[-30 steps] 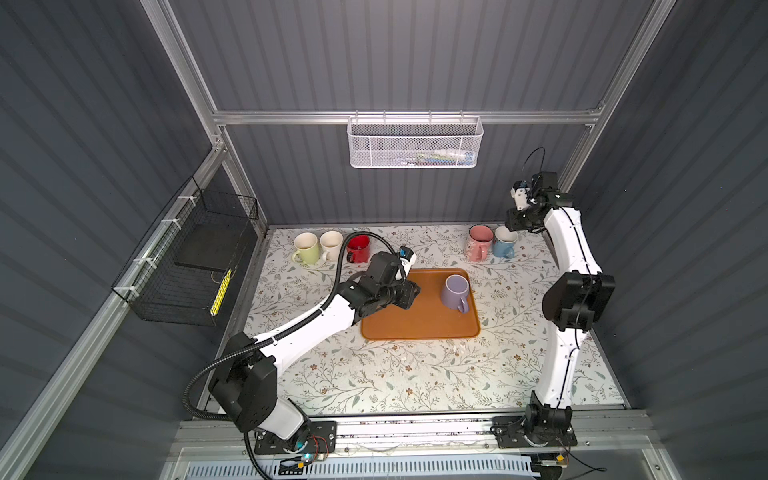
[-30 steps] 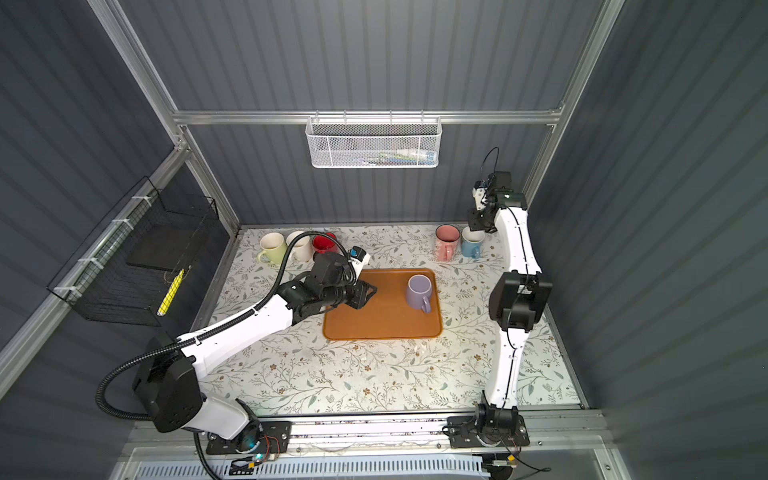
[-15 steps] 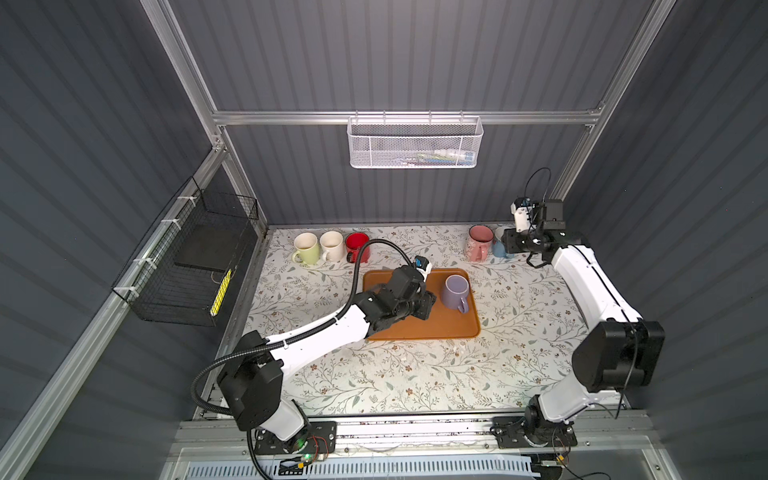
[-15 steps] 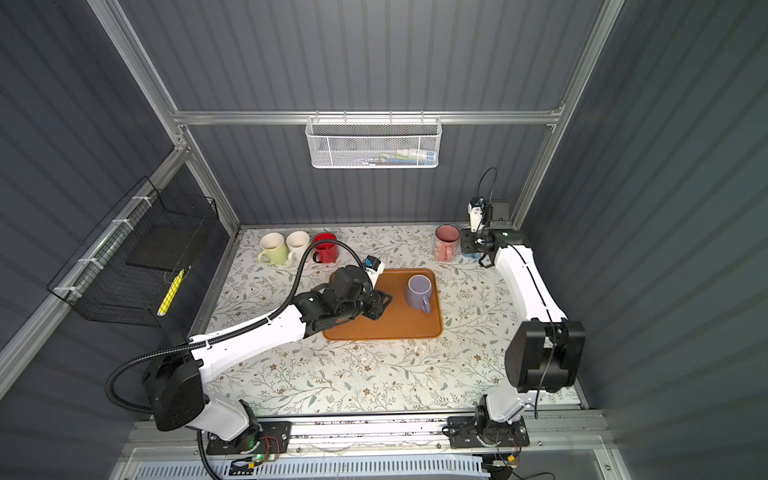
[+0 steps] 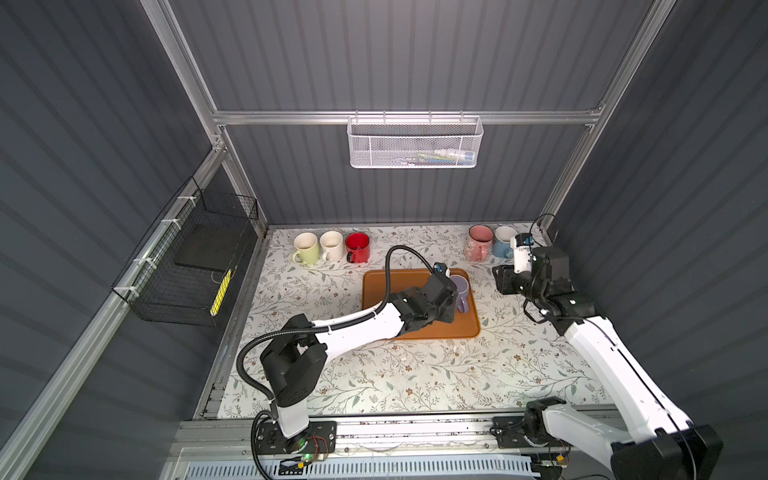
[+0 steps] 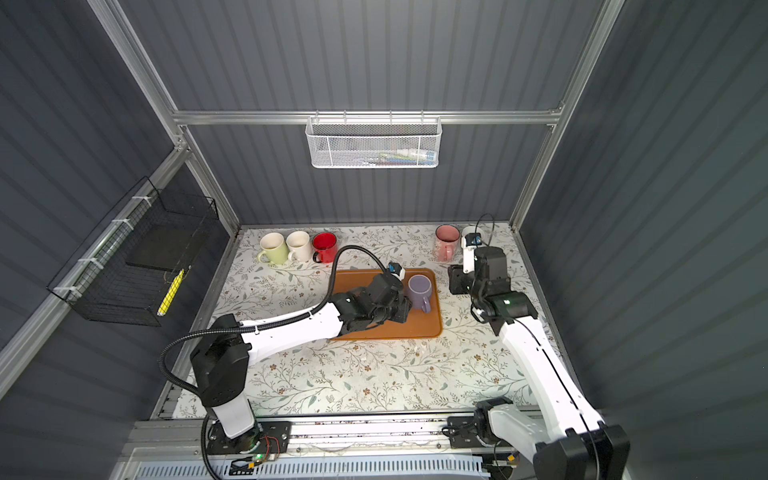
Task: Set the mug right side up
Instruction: 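Lower the left gripper over the lavender mug on the tray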
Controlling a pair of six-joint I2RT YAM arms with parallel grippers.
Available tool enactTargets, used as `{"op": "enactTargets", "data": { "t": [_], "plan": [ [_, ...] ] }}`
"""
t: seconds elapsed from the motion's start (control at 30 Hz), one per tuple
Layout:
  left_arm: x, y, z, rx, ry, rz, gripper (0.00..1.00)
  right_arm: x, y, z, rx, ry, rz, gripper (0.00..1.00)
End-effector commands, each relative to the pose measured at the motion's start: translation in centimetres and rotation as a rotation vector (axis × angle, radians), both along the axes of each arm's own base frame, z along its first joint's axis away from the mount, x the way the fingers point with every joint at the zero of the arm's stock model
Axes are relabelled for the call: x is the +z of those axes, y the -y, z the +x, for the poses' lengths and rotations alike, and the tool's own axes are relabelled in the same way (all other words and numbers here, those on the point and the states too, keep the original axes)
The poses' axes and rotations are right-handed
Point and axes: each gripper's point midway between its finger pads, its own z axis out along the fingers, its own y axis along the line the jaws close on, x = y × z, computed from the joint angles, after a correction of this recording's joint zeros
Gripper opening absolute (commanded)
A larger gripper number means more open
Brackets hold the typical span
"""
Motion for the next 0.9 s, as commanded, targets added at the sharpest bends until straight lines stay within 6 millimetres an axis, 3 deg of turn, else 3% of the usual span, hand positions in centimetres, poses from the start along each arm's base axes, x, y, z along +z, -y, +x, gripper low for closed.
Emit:
{"op": "enactTargets", "data": {
  "t": [0.0,0.17,0.33,0.57,0.87],
  "plan": [
    [-0.3,1.2,-0.5,0.048,-0.058,-0.013,0.40,-0.9,1.0,-1.2,-0.063,-0.022,0.007,0.52],
    [-1.5,3.6,-0.8,0.051,-0.095,-0.025,0.42,-1.1,0.5,-1.0,-0.052,-0.017,0.041,0.58],
    [-3.1,4.9,0.2,0.101,-0.120,-0.016,0.43,-1.2,-0.4,-0.7,-0.018,-0.013,0.084,0.64],
    [-6.7,5.1,1.4,0.202,-0.160,0.064,0.44,-1.4,-0.9,-0.8,0.007,-0.024,0.095,0.66],
    [-7.5,5.4,2.6,0.252,-0.136,0.075,0.49,-0.7,-1.1,-1.0,0.021,0.012,0.112,0.69]
  ]
}}
